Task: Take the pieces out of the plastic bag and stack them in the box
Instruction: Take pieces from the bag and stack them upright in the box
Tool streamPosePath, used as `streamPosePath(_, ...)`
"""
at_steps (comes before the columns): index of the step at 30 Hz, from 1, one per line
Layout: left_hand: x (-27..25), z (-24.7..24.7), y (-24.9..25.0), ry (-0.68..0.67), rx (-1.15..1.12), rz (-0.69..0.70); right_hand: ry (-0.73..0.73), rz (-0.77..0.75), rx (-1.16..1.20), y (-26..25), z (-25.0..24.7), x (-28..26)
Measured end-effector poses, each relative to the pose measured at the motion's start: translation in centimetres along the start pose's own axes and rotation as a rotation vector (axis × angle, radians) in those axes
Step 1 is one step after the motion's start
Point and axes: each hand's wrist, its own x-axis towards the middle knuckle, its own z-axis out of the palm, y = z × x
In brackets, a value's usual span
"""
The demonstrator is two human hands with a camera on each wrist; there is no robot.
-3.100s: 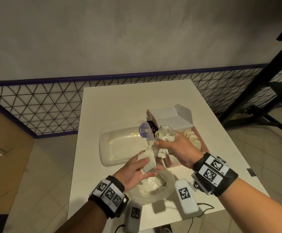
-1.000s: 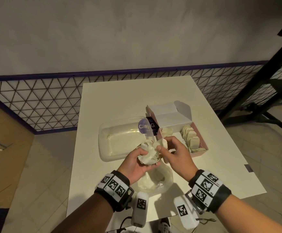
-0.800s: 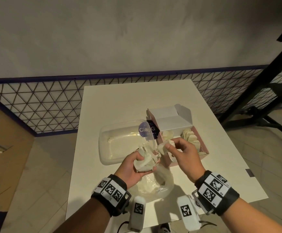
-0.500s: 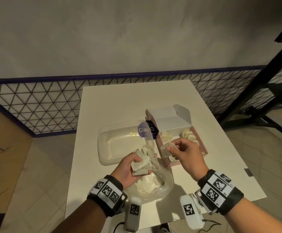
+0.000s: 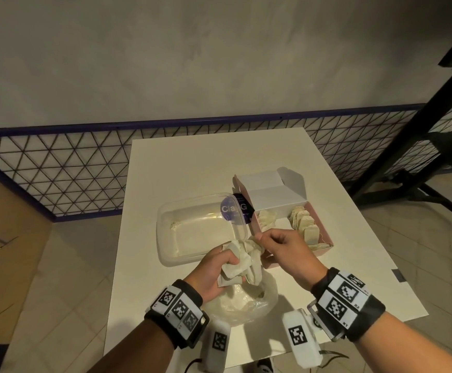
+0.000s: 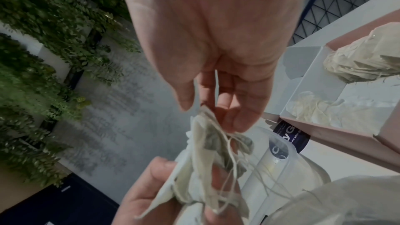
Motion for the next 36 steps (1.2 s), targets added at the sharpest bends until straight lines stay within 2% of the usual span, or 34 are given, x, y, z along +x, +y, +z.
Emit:
streamPosePath(4,-0.1,0.6,0.0,-0.009,0.016,0.006,-0.033,-0.003,-0.054,0.0,-0.1,0.1)
streamPosePath(8,-0.1,0.4,-0.1,0.057,-0.002,0.002,-0.010,0.032,-0.007,-0.1,-0.7,0.0)
streamPosePath(12,0.0,0.0,-0.2,0.118,-0.053,0.045,0.216,-0.025,-0.107,-0.1,-2.0,0.2)
streamPosePath(14,0.0,0.0,-0.1,0.111,-0.087,0.077,0.272,-0.023,-0.111,0.2,-2.4,0.1)
streamPosePath(18,0.1,0.6,0.2,0.098,-0.142,0.148,0.205,0.018,-0.086,0.6,-2.0,-0.6)
streamPosePath(24,0.2,1.6,0.3,0.100,-0.182,0.188,0.099,0.104,0.161,1.0,-0.6,-1.1)
streamPosePath(31,0.0,1.7,0.0,0.105,-0.296,0.170,0.192,0.129,0.504,1.5,0.2,-1.1)
streamPosePath(36,0.3,1.6,0.1,0.114,-0.340,0.157,0.192,0.139,0.576,1.4,1.0,-1.0)
